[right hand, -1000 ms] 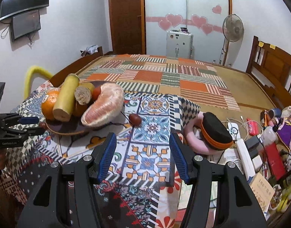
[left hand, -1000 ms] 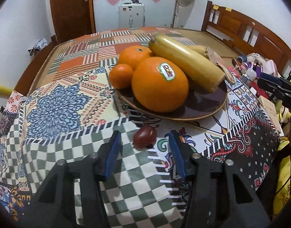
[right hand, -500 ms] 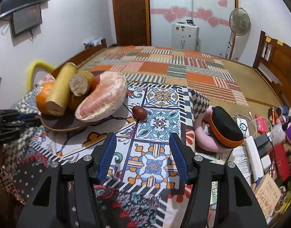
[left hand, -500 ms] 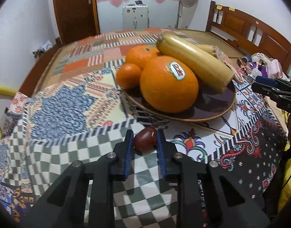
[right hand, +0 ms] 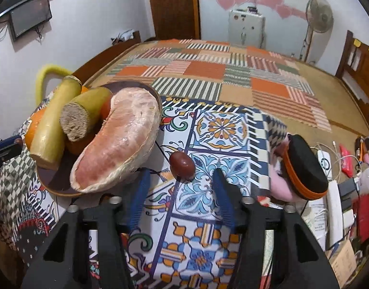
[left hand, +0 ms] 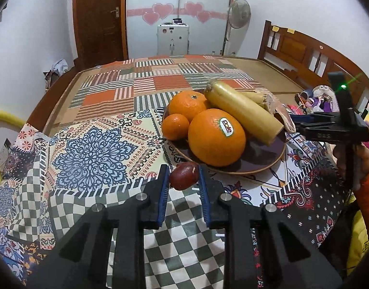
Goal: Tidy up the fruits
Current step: 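Lift the date onto the plate with the left tool and release it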
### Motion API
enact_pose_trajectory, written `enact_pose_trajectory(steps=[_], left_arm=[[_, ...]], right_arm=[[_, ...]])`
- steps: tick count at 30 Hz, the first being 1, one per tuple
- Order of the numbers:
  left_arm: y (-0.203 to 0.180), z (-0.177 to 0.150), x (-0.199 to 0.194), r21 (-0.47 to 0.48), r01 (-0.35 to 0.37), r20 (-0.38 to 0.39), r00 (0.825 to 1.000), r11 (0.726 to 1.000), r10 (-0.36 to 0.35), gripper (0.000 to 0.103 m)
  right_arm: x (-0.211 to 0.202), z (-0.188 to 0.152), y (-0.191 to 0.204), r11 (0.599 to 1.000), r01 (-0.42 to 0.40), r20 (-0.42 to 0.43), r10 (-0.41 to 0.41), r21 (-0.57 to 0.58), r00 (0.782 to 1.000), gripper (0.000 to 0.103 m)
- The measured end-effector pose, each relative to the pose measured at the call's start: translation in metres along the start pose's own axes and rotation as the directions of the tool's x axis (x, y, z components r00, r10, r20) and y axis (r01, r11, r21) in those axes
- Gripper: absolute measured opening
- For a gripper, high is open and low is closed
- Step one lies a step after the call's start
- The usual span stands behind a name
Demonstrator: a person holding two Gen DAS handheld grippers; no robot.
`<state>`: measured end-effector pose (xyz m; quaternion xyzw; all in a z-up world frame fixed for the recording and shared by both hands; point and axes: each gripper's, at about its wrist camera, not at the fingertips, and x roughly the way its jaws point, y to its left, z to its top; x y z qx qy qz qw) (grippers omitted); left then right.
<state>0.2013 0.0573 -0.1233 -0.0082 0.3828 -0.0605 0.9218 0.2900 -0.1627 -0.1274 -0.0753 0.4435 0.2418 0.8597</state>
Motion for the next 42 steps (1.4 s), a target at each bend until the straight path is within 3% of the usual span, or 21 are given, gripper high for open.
enact_pose_trajectory(steps=[7, 17, 24, 33, 42], left_arm=[[-0.01, -0.002, 0.004, 0.012, 0.022, -0.002, 1.0, 1.0, -0.022, 0.024], [-0.03, 0.001, -0.006, 0.031, 0.065, 0.01, 0.998, 0.997, -0.066, 0.024], [-0.056, 0.006, -0.008, 0.048, 0.102, 0.023, 0.994, 0.994, -0.103, 0.024], [-0.079, 0.013, 0.014, 0.067, 0.12, 0.004, 0.993, 0.991, -0.121, 0.024], [-0.074, 0.012, 0.024, 0.047, 0.117, 0.004, 0.993, 0.992, -0.117, 0.024]], right_arm=[[0.0, 0.003, 0.005, 0.999, 0.035, -0.004, -0.035, -0.019, 0.999, 0.018], [-0.031, -0.003, 0.007, 0.999, 0.028, 0.067, -0.029, 0.019, 0.997, 0.016], [-0.084, -0.001, 0.046, 0.999, -0.017, 0.181, 0.026, -0.05, 0.983, 0.017], [-0.066, 0.004, 0.072, 0.992, -0.069, 0.197, 0.09, -0.109, 0.976, 0.017], [-0.047, 0.004, 0.076, 0.99, -0.074, 0.179, 0.096, -0.124, 0.979, 0.017]])
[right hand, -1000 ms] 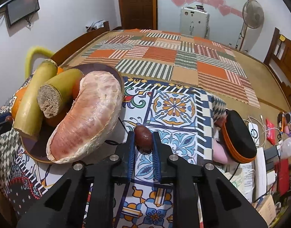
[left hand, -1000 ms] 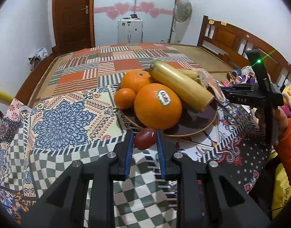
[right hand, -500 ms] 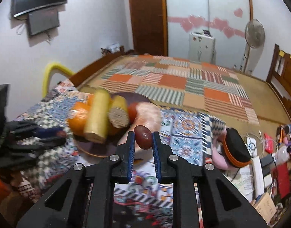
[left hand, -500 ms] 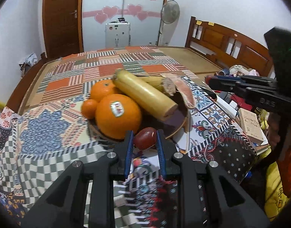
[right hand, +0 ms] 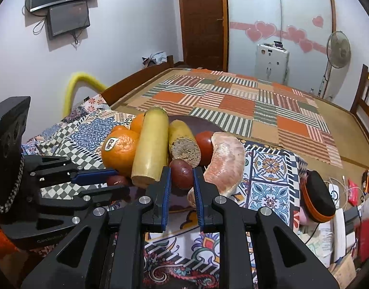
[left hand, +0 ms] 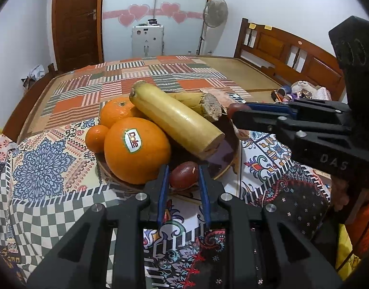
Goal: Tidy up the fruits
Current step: 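Lift the date onto the plate with the left tool and release it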
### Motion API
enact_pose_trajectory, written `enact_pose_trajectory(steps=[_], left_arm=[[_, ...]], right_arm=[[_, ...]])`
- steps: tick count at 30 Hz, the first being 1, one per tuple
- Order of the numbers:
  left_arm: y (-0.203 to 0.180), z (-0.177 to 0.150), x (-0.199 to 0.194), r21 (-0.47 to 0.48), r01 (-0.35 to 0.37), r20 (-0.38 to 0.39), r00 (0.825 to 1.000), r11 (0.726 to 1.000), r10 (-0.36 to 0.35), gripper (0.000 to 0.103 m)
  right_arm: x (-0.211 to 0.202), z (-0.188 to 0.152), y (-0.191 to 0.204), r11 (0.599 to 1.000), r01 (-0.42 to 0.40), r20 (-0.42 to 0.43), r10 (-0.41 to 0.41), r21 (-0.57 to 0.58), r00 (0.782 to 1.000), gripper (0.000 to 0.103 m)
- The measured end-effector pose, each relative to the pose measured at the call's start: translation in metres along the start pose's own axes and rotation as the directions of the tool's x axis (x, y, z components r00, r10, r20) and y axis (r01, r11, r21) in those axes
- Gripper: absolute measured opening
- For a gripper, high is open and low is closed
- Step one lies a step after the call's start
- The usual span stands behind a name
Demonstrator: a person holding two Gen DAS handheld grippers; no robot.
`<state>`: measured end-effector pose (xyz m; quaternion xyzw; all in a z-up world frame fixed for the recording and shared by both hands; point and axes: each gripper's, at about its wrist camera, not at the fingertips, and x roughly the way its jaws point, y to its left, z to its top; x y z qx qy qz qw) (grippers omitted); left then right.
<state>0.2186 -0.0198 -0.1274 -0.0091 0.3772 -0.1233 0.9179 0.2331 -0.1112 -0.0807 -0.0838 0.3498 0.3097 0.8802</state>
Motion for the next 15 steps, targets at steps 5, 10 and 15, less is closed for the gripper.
enact_pose_trajectory(steps=[5, 10, 15], left_arm=[[-0.002, -0.001, 0.0, 0.003, 0.012, 0.002, 1.0, 1.0, -0.012, 0.031], [-0.002, -0.001, -0.002, -0.016, 0.015, 0.006, 1.0, 1.0, -0.015, 0.033], [-0.002, -0.002, -0.028, -0.022, 0.0, 0.056, 0.998, 1.0, 0.001, 0.033]], right_arm=[[-0.003, -0.001, 0.003, 1.0, 0.003, 0.002, -0.003, -0.02, 1.0, 0.026], [-0.01, 0.001, 0.003, 1.0, 0.006, 0.025, -0.006, -0.017, 1.0, 0.028], [-0.035, 0.004, 0.003, 1.0, 0.009, 0.086, -0.011, 0.02, 0.996, 0.028]])
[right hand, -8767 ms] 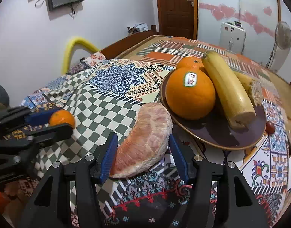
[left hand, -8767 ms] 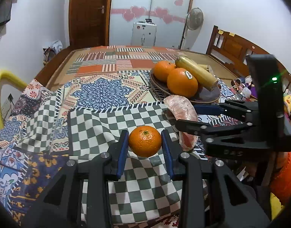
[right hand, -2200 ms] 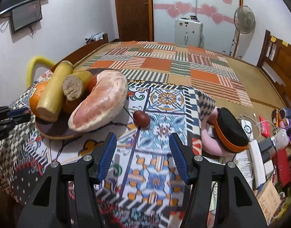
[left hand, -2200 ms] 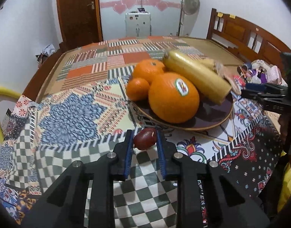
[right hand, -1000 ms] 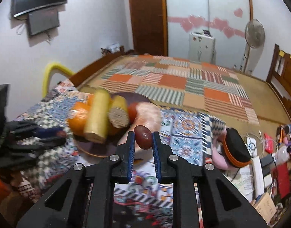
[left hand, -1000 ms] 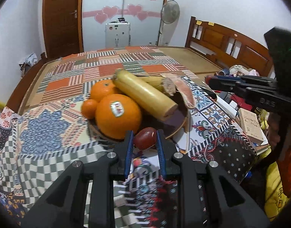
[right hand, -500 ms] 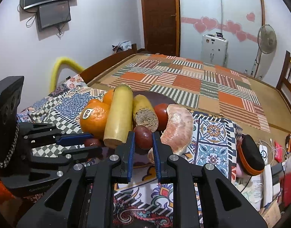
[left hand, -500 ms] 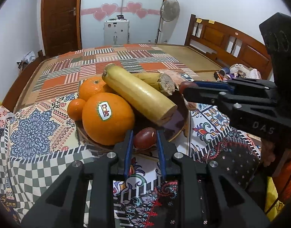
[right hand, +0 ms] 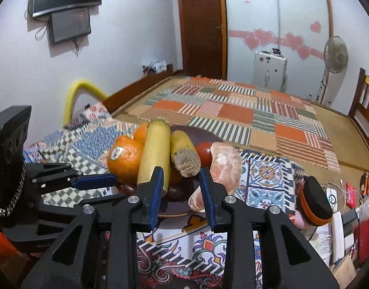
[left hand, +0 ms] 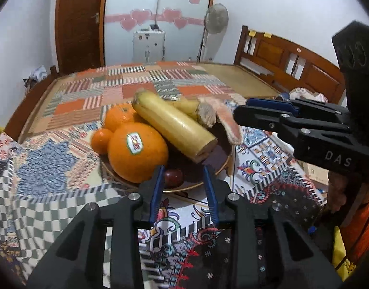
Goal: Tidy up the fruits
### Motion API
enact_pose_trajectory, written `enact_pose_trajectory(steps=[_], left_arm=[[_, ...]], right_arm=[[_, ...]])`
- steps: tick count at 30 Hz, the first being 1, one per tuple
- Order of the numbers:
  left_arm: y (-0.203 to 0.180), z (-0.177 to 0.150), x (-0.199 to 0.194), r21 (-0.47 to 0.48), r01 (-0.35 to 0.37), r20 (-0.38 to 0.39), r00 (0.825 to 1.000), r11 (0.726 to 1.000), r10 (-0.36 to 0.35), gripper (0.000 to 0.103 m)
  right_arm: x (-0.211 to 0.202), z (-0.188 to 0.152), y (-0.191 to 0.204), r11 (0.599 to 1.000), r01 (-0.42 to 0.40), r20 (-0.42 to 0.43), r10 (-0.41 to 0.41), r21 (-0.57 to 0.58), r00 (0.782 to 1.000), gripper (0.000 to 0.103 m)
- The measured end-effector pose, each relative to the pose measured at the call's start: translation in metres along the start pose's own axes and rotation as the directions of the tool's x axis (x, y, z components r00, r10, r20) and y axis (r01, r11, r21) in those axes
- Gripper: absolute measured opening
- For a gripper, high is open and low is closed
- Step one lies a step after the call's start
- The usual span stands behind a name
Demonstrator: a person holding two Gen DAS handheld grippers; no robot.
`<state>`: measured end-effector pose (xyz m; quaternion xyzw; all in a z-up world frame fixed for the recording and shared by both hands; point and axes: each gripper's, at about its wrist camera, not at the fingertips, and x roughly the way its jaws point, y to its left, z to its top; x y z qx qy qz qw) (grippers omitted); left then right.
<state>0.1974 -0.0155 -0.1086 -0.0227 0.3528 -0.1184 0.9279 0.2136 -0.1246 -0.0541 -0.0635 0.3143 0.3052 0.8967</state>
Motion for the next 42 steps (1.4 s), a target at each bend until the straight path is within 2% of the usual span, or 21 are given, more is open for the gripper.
enact_pose_trajectory(steps=[5, 8, 11, 14, 16, 20, 21, 23, 26, 29, 33, 36, 38, 42], left_arm=[[-0.006, 0.009, -0.052, 0.004, -0.041, 0.112, 0.993, 0.999, 0.04, 0.033], [-0.013, 0.013, -0.092, -0.007, -0.052, 0.192, 0.98, 0.999, 0.053, 0.033], [-0.023, 0.015, -0.133, -0.017, -0.052, 0.269, 0.962, 0.998, 0.055, 0.033], [-0.036, 0.011, -0.171, -0.013, -0.075, 0.344, 0.936, 0.997, 0.075, 0.033], [-0.045, 0.006, -0.194, -0.011, -0.094, 0.387, 0.918, 0.996, 0.091, 0.034], [-0.057, -0.005, -0.232, -0.011, -0.119, 0.459, 0.882, 0.993, 0.111, 0.054], [-0.06, -0.009, -0.24, -0.011, -0.127, 0.476, 0.872, 0.992, 0.116, 0.056], [-0.065, -0.014, -0.253, -0.007, -0.144, 0.496, 0.859, 0.989, 0.129, 0.06], [-0.07, -0.022, -0.267, -0.015, -0.158, 0.521, 0.842, 0.987, 0.142, 0.072], [-0.074, -0.025, -0.273, -0.014, -0.159, 0.53, 0.836, 0.987, 0.142, 0.076], [-0.077, -0.031, -0.279, -0.022, -0.178, 0.544, 0.824, 0.984, 0.161, 0.087], [-0.08, -0.035, -0.283, -0.026, -0.203, 0.55, 0.815, 0.979, 0.184, 0.096], [-0.081, -0.036, -0.284, -0.031, -0.21, 0.553, 0.811, 0.977, 0.192, 0.098], [-0.083, -0.037, -0.281, -0.031, -0.223, 0.552, 0.809, 0.974, 0.203, 0.1]], right_arm=[[-0.044, 0.004, 0.012, 1.0, 0.018, 0.091, -0.019, 0.013, 0.996, 0.028], [-0.077, 0.006, 0.023, 1.0, 0.02, 0.157, -0.023, 0.021, 0.987, 0.028], [-0.113, 0.005, 0.036, 0.999, 0.032, 0.228, -0.036, 0.024, 0.973, 0.028], [-0.145, 0.002, 0.052, 0.999, 0.046, 0.294, -0.048, 0.014, 0.955, 0.029], [-0.162, -0.001, 0.062, 0.998, 0.057, 0.333, -0.057, 0.011, 0.941, 0.035], [-0.198, -0.009, 0.086, 0.994, 0.106, 0.423, -0.098, 0.005, 0.901, 0.044], [-0.204, -0.011, 0.09, 0.994, 0.111, 0.435, -0.102, 0.005, 0.895, 0.047], [-0.212, -0.015, 0.096, 0.993, 0.122, 0.457, -0.111, 0.007, 0.883, 0.052], [-0.221, -0.02, 0.106, 0.989, 0.148, 0.486, -0.136, 0.014, 0.863, 0.063], [-0.224, -0.023, 0.107, 0.987, 0.155, 0.506, -0.15, 0.032, 0.849, 0.075], [-0.227, -0.027, 0.108, 0.982, 0.182, 0.525, -0.185, 0.059, 0.831, 0.088], [-0.229, -0.03, 0.106, 0.977, 0.199, 0.538, -0.211, 0.081, 0.816, 0.102], [-0.232, -0.033, 0.106, 0.974, 0.207, 0.543, -0.223, 0.09, 0.81, 0.103], [-0.232, -0.037, 0.111, 0.974, 0.209, 0.539, -0.222, 0.086, 0.813, 0.103]])
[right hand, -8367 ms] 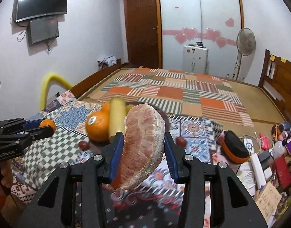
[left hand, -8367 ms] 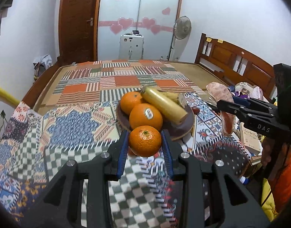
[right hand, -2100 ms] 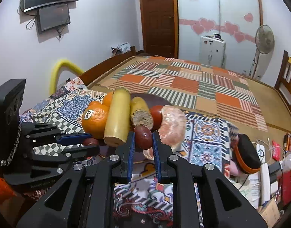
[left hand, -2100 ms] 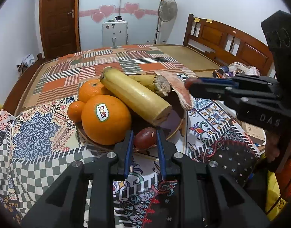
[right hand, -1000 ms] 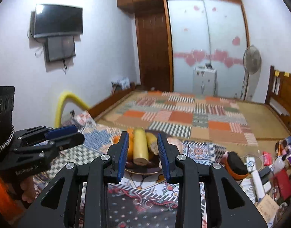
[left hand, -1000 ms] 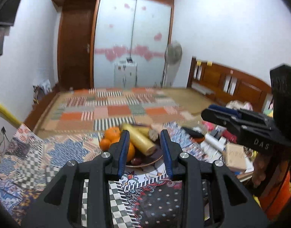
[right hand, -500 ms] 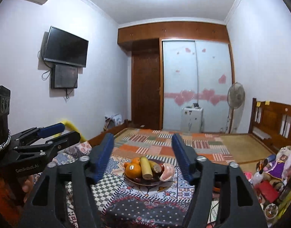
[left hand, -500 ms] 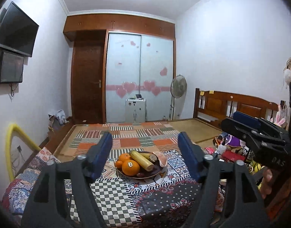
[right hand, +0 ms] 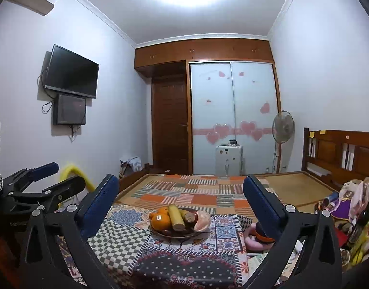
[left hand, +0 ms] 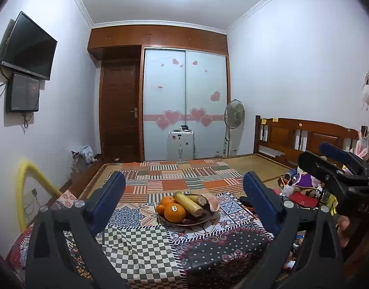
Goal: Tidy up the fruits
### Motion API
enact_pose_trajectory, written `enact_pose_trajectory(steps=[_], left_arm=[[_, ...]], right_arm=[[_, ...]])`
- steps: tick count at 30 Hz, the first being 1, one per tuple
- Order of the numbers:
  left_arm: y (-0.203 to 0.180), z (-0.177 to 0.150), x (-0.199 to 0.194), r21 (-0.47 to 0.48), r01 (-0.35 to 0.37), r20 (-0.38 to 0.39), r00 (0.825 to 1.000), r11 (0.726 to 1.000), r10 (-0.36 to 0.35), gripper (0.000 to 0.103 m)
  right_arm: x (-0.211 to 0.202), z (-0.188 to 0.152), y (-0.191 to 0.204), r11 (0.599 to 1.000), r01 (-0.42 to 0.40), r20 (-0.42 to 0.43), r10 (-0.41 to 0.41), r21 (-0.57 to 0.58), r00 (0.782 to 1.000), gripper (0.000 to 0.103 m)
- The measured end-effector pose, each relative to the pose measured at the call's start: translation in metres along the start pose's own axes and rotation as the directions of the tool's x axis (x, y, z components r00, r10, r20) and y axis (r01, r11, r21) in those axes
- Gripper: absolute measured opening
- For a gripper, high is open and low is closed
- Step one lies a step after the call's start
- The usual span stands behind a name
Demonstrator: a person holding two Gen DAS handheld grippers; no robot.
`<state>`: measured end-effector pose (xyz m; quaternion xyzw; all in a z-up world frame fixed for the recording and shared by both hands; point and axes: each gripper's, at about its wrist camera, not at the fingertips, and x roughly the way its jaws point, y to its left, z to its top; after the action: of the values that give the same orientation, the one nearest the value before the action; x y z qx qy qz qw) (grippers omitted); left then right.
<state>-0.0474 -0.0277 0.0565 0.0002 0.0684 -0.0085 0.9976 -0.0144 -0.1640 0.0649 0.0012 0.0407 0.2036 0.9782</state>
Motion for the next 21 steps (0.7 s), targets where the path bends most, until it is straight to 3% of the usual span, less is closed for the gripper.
enact_pose_trajectory(steps=[21], left_arm=[[0.0026, -0.0068, 0.0029, -0.004, 0.003, -0.009, 1.0, 1.0, -0.003, 0.103]], right_arm=[[-0.0082, -0.0061, 0.0033, 1.0, -0.003, -0.011, 0.003, -0.012, 1.0, 0.103]])
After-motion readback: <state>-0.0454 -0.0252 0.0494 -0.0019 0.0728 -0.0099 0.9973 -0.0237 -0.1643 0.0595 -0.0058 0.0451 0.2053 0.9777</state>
